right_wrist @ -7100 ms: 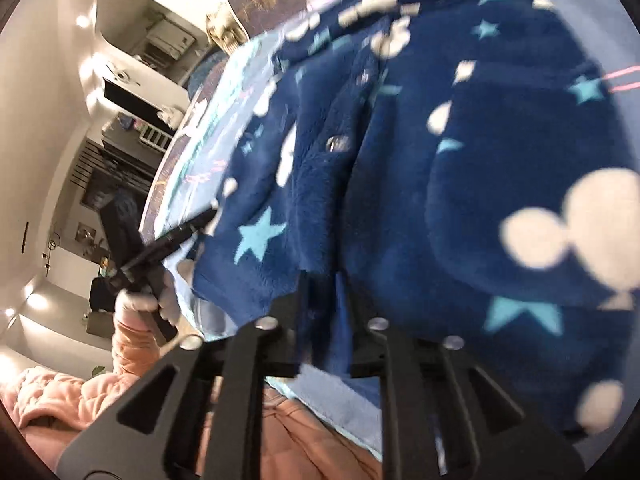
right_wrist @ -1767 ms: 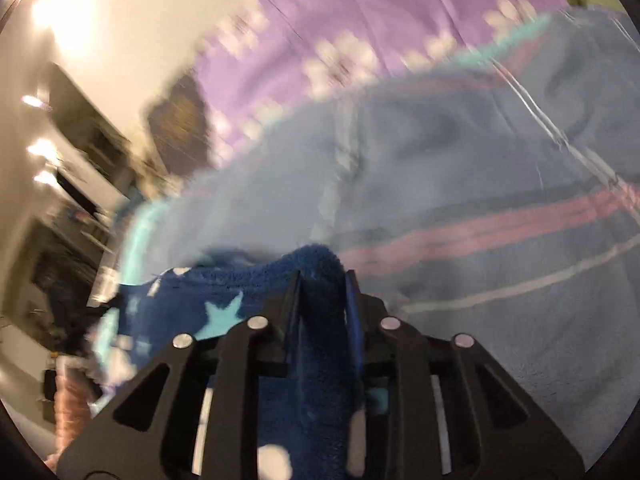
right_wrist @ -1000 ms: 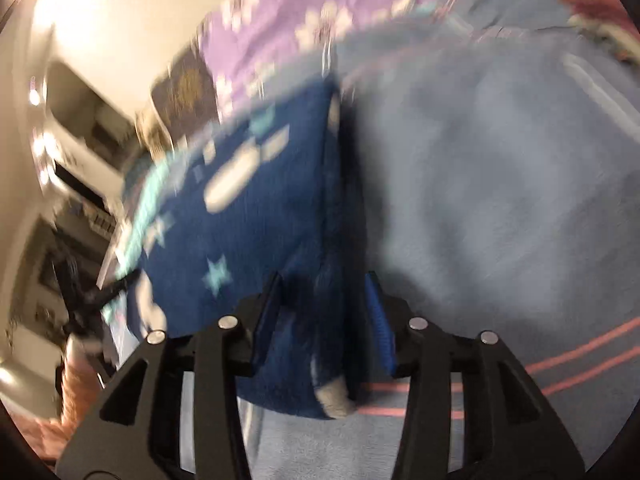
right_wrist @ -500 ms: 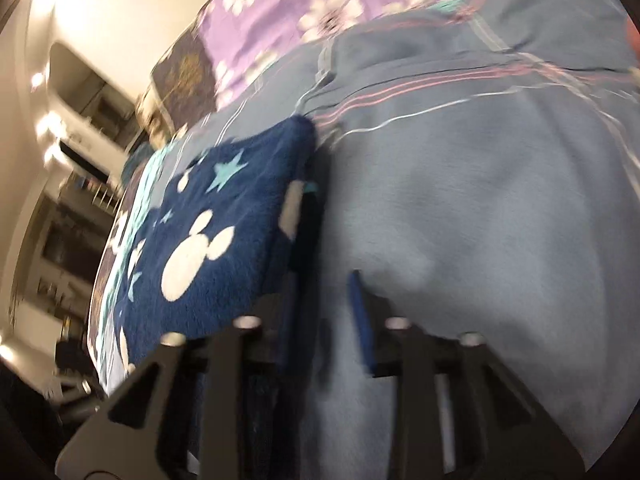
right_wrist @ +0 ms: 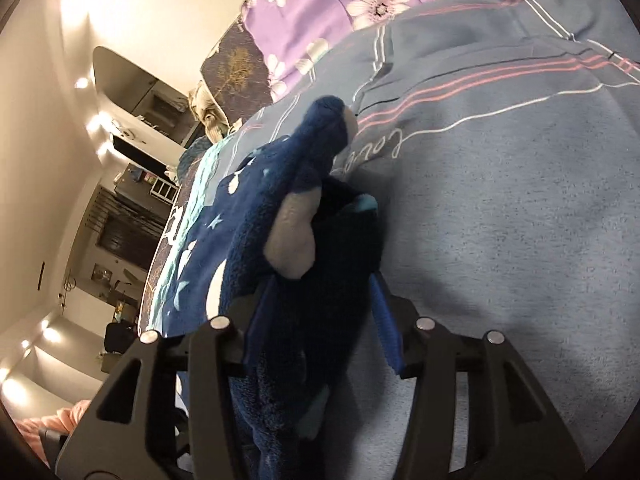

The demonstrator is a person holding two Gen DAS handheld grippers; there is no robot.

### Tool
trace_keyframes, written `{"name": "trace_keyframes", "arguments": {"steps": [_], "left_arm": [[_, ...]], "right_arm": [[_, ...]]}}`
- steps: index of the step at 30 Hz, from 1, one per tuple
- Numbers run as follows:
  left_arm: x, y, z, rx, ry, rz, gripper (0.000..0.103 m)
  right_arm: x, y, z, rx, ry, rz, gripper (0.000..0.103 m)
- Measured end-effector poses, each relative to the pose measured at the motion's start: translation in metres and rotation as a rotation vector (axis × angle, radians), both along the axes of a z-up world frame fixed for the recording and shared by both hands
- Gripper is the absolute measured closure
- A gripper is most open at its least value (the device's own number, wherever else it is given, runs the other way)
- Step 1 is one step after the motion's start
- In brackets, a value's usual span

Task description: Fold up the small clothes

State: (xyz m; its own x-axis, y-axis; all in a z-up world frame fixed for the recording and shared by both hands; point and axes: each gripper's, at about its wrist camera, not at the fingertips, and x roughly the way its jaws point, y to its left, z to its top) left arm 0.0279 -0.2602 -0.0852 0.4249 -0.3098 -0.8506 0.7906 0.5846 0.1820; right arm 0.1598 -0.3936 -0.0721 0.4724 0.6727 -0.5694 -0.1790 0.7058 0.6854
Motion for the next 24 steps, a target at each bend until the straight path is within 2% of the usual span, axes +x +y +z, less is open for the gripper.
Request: {"name": "trace_keyframes", "arguments": {"steps": [2,4,6,9,12,13,14,15,16,17,20,21,22,23,24], "left_arm": [[0.005,0.003,-0.002,-0.014,0.016,-0.002,0.048],[0.01,0.009,-0.001,-0.042,0.051,0.002,0.066],[0.017,0.016,0.002,-0.082,0.103,0.0,0.076],[0.025,0.027,0.001,-0.14,0.168,-0.008,0.08],[0.023,0.028,-0.002,-0.139,0.16,-0.042,0.079],[0.022,0.026,-0.003,-0.126,0.145,-0.058,0.079],[0.019,0.023,-0.004,-0.11,0.13,-0.078,0.079],[0.013,0.02,-0.004,-0.101,0.12,-0.09,0.078],[0.01,0.018,-0.004,-0.092,0.108,-0.102,0.078],[0.007,0.017,-0.006,-0.08,0.092,-0.117,0.077],[0.002,0.018,-0.008,-0.083,0.091,-0.13,0.077],[0.003,0.02,-0.008,-0.094,0.101,-0.129,0.077],[0.006,0.023,-0.006,-0.102,0.109,-0.129,0.077],[0.006,0.025,-0.007,-0.11,0.113,-0.13,0.077],[0.013,0.024,-0.006,-0.113,0.113,-0.132,0.076]], "right_arm": [[-0.002,-0.004,-0.007,-0.035,0.019,-0.025,0.053],[-0.003,-0.005,-0.009,-0.023,0.025,-0.023,0.053],[-0.001,-0.002,-0.008,-0.033,0.034,-0.015,0.053],[0.008,0.006,-0.013,0.01,0.071,0.032,0.052],[0.022,0.013,-0.015,0.016,0.108,0.032,0.052],[0.028,0.011,-0.013,0.021,0.112,-0.018,0.059],[0.032,0.009,-0.01,0.019,0.1,-0.066,0.071],[0.034,0.005,-0.006,0.017,0.074,-0.118,0.095],[0.036,0.002,-0.004,0.058,0.047,-0.147,0.096],[0.037,0.003,-0.005,0.101,0.033,-0.148,0.096],[0.034,0.008,-0.011,0.04,0.019,-0.137,0.096],[0.034,0.006,-0.013,0.038,0.023,-0.125,0.093],[0.032,0.0,-0.014,0.046,0.036,-0.116,0.084],[0.03,-0.003,-0.014,0.048,0.041,-0.111,0.081],[0.027,-0.008,-0.013,0.054,0.042,-0.097,0.072]]}}
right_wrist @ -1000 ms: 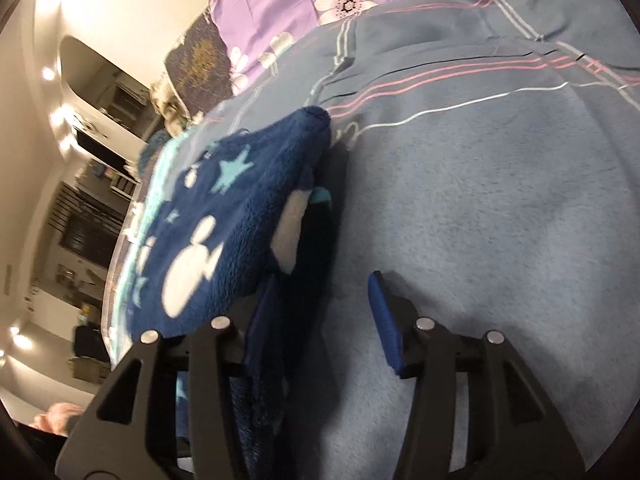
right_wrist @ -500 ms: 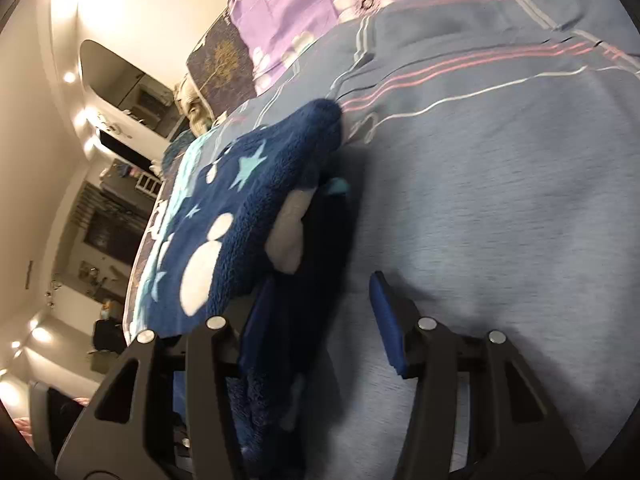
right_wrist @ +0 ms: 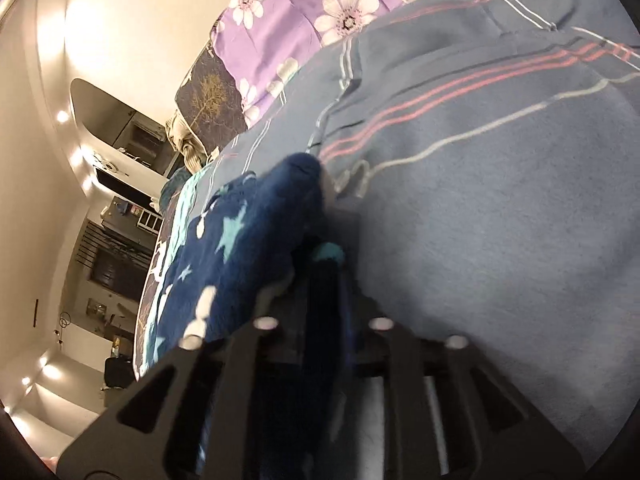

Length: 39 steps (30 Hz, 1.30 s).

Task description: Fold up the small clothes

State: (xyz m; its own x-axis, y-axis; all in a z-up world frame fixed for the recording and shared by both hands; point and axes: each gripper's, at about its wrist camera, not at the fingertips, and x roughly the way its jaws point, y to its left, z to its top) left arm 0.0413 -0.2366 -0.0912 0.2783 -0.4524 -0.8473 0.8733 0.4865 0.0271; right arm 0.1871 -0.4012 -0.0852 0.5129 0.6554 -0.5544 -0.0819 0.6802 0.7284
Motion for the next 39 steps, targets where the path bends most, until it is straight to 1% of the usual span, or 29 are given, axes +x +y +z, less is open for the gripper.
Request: {"name": "trace_keyframes", "arguments": {"steps": [1,2,4,5,6,8,9,10,11,12,13,14,15,16,18,20,22,23,26,27,28,29,30,31,32,33,35,37,39], "left_arm": [[-0.001,0.0,0.0,-0.003,-0.001,-0.001,0.075],[0.003,0.001,-0.001,-0.005,-0.002,-0.003,0.075],[0.002,0.003,-0.002,-0.007,-0.003,-0.01,0.074],[0.002,0.003,-0.003,-0.005,-0.006,-0.015,0.074],[0.003,0.002,-0.003,-0.004,-0.008,-0.018,0.073],[0.002,-0.001,-0.004,-0.001,-0.01,-0.028,0.072],[0.003,-0.001,-0.004,0.0,-0.007,-0.035,0.072],[0.003,-0.001,-0.004,-0.001,-0.007,-0.04,0.072],[0.002,-0.001,-0.004,-0.002,-0.008,-0.042,0.072],[0.002,-0.001,-0.005,-0.002,-0.012,-0.046,0.072],[0.001,-0.002,-0.005,0.004,-0.021,-0.052,0.071],[-0.002,-0.009,-0.007,0.013,-0.036,-0.059,0.071],[-0.005,-0.012,-0.01,0.026,-0.056,-0.07,0.071],[-0.007,-0.014,-0.011,0.038,-0.075,-0.078,0.07],[-0.01,-0.018,-0.015,0.043,-0.095,-0.084,0.07],[-0.006,-0.016,-0.014,0.026,-0.065,-0.072,0.07],[-0.003,-0.011,-0.013,0.005,-0.041,-0.061,0.069],[-0.004,-0.01,-0.014,-0.001,-0.045,-0.06,0.069],[-0.008,-0.01,-0.015,0.0,-0.066,-0.061,0.069],[-0.007,-0.01,-0.014,0.001,-0.065,-0.061,0.069],[-0.007,-0.011,-0.014,0.0,-0.061,-0.06,0.068],[-0.007,-0.011,-0.014,-0.001,-0.059,-0.059,0.068],[-0.007,-0.012,-0.014,-0.001,-0.055,-0.059,0.067],[-0.008,-0.016,-0.015,-0.001,-0.054,-0.058,0.066],[-0.009,-0.017,-0.015,-0.003,-0.055,-0.056,0.064],[-0.01,-0.017,-0.015,-0.007,-0.055,-0.051,0.063],[-0.013,-0.015,-0.015,-0.018,-0.058,-0.049,0.059],[-0.018,-0.01,-0.013,-0.035,-0.075,-0.05,0.058],[-0.021,-0.003,-0.005,-0.057,-0.065,-0.037,0.058]], "right_arm": [[-0.002,-0.003,0.001,0.008,0.004,0.014,0.064],[-0.003,-0.004,0.002,0.009,0.012,0.036,0.063],[-0.002,0.009,0.001,-0.037,0.041,0.113,0.063],[-0.001,0.019,0.0,-0.068,0.039,0.149,0.063],[-0.001,0.026,-0.001,-0.086,0.032,0.156,0.063],[0.006,0.037,-0.002,-0.107,0.016,0.11,0.075],[0.009,0.039,-0.002,-0.111,0.011,0.054,0.092],[0.009,0.038,0.001,-0.092,-0.002,-0.026,0.094],[0.008,0.038,0.006,-0.079,-0.031,-0.062,0.095],[0.006,0.041,0.013,-0.097,-0.067,-0.079,0.095],[0.006,0.045,0.02,-0.149,-0.105,-0.091,0.096],[0.009,0.046,0.02,-0.18,-0.107,-0.096,0.096],[0.014,0.044,0.013,-0.179,-0.081,-0.098,0.096],[0.021,0.038,-0.002,-0.154,-0.043,-0.11,0.096],[0.026,0.028,-0.018,-0.066,-0.018,-0.103,0.096],[0.025,0.018,-0.014,-0.044,-0.039,-0.131,0.095],[0.011,0.004,-0.001,-0.114,-0.058,-0.23,0.093],[0.002,-0.002,0.008,-0.14,-0.07,-0.251,0.092],[-0.01,0.001,0.029,-0.046,-0.132,-0.151,0.09],[-0.013,0.012,0.038,-0.006,-0.168,-0.078,0.089],[-0.013,0.022,0.04,0.003,-0.181,-0.012,0.089],[-0.011,0.034,0.038,-0.024,-0.175,0.044,0.089],[-0.002,0.049,0.028,-0.145,-0.127,0.054,0.089],[0.008,0.055,0.019,-0.261,-0.077,0.008,0.101],[0.015,0.059,0.005,-0.355,-0.05,-0.032,0.103],[0.016,0.057,0.001,-0.331,-0.073,-0.052,0.103],[0.012,0.055,0.006,-0.277,-0.072,-0.096,0.103],[0.001,0.058,0.024,-0.304,-0.1,-0.099,0.101],[-0.02,0.062,0.046,-0.318,-0.158,-0.081,0.094]]}}
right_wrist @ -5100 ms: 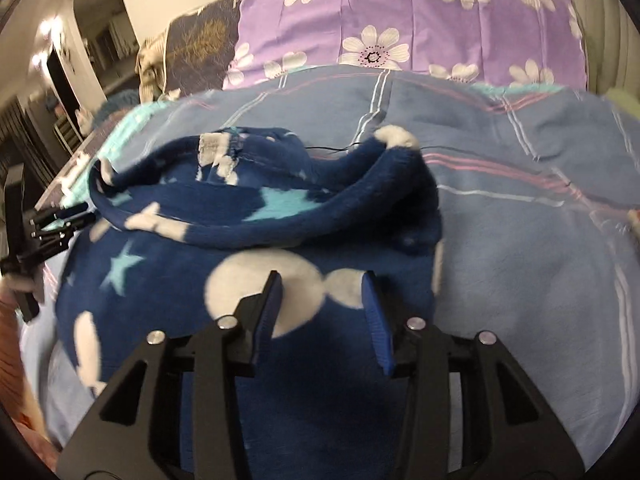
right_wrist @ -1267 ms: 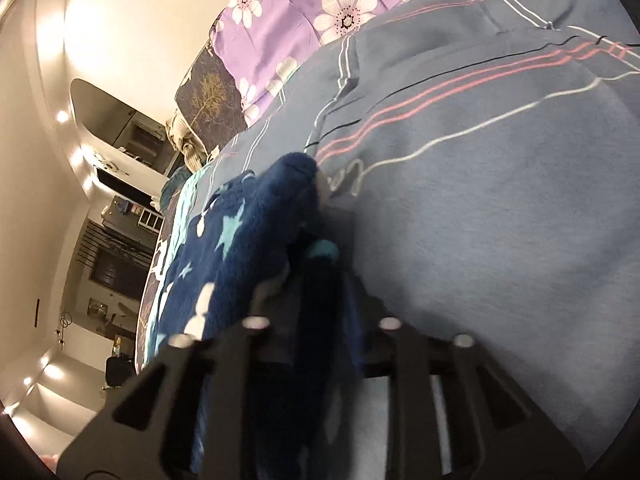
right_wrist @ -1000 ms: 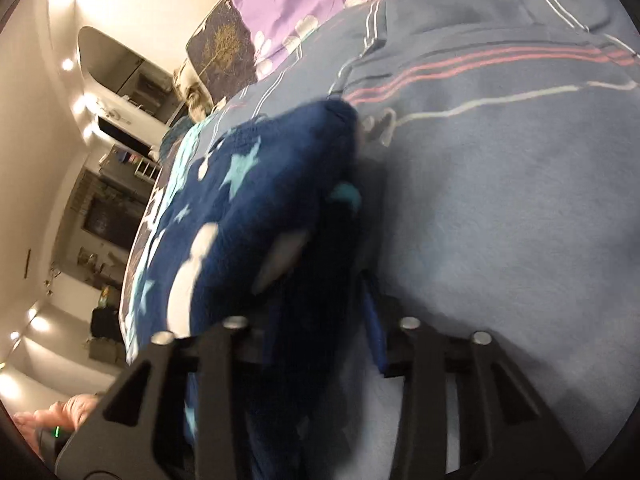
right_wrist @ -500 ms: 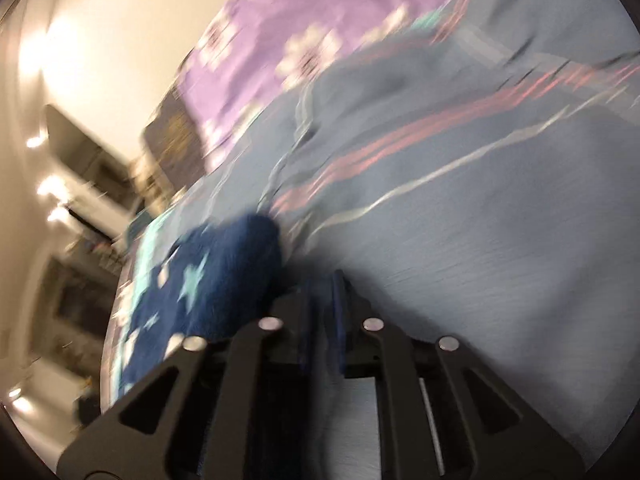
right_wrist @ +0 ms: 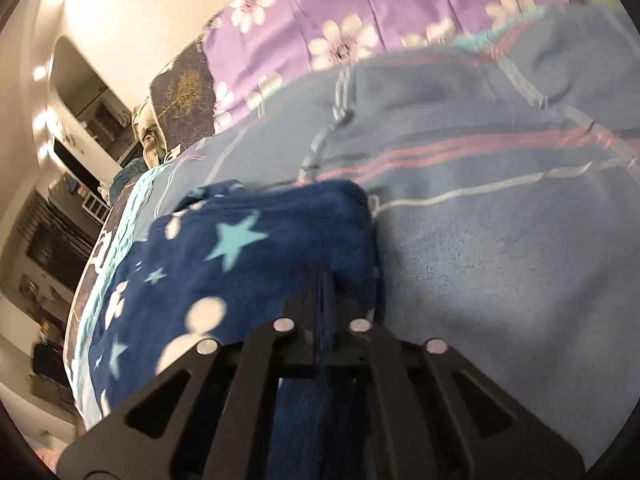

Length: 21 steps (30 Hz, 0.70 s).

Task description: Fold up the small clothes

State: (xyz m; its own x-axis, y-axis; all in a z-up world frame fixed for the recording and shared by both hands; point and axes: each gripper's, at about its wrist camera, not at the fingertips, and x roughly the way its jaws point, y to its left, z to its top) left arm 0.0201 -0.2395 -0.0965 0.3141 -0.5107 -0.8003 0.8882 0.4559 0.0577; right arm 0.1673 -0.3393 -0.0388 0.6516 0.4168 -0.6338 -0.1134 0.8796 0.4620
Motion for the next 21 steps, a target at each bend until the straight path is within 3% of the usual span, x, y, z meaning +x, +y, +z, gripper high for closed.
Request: {"name": "trace_keyframes", "arguments": {"steps": [2,4,7,9,12,15,18,21], "left_arm": [[-0.001,0.013,0.011,-0.052,0.04,0.018,0.058],[-0.002,0.04,0.024,-0.128,0.075,0.052,0.058],[0.0,0.086,0.034,-0.204,0.116,0.129,0.058],[0.004,0.125,0.037,-0.239,0.131,0.22,0.058],[0.007,0.186,0.046,-0.292,0.113,0.389,0.058],[0.002,0.268,0.056,-0.356,0.048,0.583,0.058],[-0.003,0.344,0.056,-0.371,-0.007,0.766,0.058],[0.009,0.401,0.041,-0.4,0.042,0.871,0.058]], "right_arm": [[-0.022,0.001,0.01,0.028,-0.019,0.059,0.091],[-0.043,0.009,0.007,0.036,-0.007,0.121,0.081],[-0.064,0.022,-0.024,-0.083,0.092,0.118,0.074],[-0.069,0.027,-0.033,-0.116,0.065,0.084,0.075],[-0.068,0.039,-0.011,-0.207,0.074,0.023,0.075],[-0.073,0.062,0.024,-0.314,-0.013,-0.004,0.073],[-0.071,0.11,0.055,-0.31,-0.072,0.093,0.07],[-0.065,0.167,0.063,-0.318,-0.074,0.217,0.064]]}}
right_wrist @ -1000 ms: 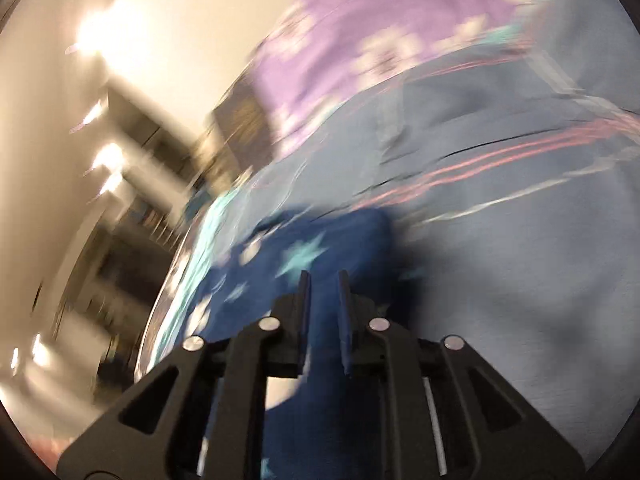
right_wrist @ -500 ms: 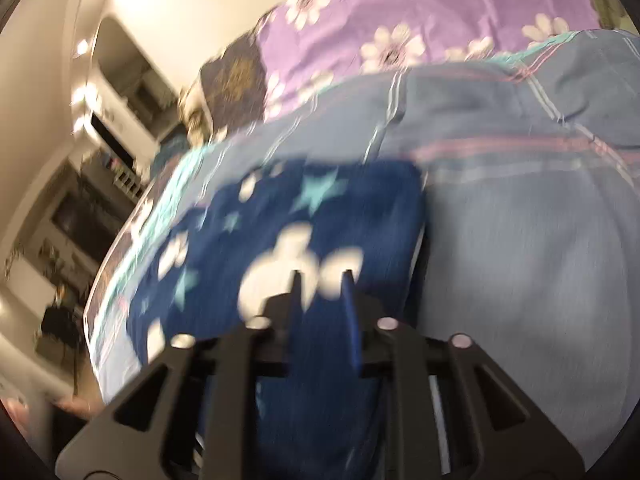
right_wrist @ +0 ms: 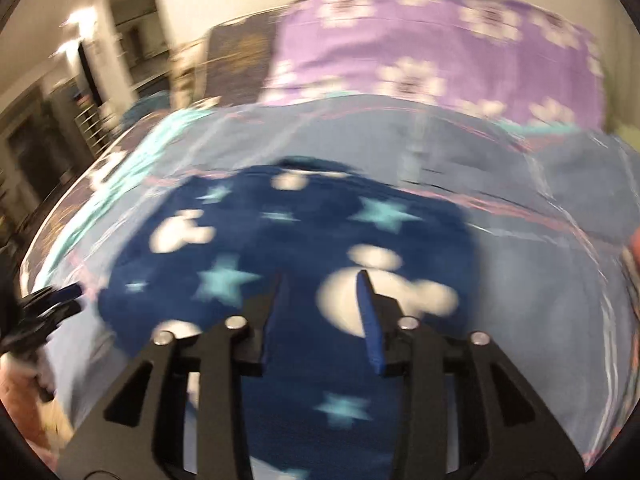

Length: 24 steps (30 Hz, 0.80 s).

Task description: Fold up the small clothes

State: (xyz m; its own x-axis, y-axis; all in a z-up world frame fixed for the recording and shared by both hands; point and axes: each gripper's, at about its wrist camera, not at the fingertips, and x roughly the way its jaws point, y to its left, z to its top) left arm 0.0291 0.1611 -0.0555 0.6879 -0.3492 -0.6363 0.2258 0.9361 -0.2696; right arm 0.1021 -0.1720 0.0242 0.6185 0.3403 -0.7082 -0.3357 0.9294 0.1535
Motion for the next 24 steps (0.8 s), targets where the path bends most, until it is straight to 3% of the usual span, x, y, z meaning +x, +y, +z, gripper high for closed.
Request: {"name": "trace_keyframes", "arguments": {"steps": [5,12,15,18,24], "left_arm": [[0.009,0.023,-0.025,-0.162,0.039,-0.071,0.058],[0.021,0.027,-0.04,-0.222,0.041,-0.151,0.058],[0.023,0.025,-0.036,-0.285,0.016,-0.217,0.058],[0.029,0.02,-0.039,-0.263,0.024,-0.245,0.058],[0.036,0.015,-0.047,-0.322,0.062,-0.319,0.057]], "right_arm": [[0.017,0.088,0.006,-0.028,0.032,0.142,0.064],[0.052,0.223,0.011,-0.15,0.07,0.349,0.064],[0.066,0.264,-0.001,-0.199,0.105,0.41,0.065],[0.087,0.306,-0.025,-0.295,0.164,0.451,0.065],[0.11,0.328,-0.064,-0.461,0.274,0.412,0.064]]}}
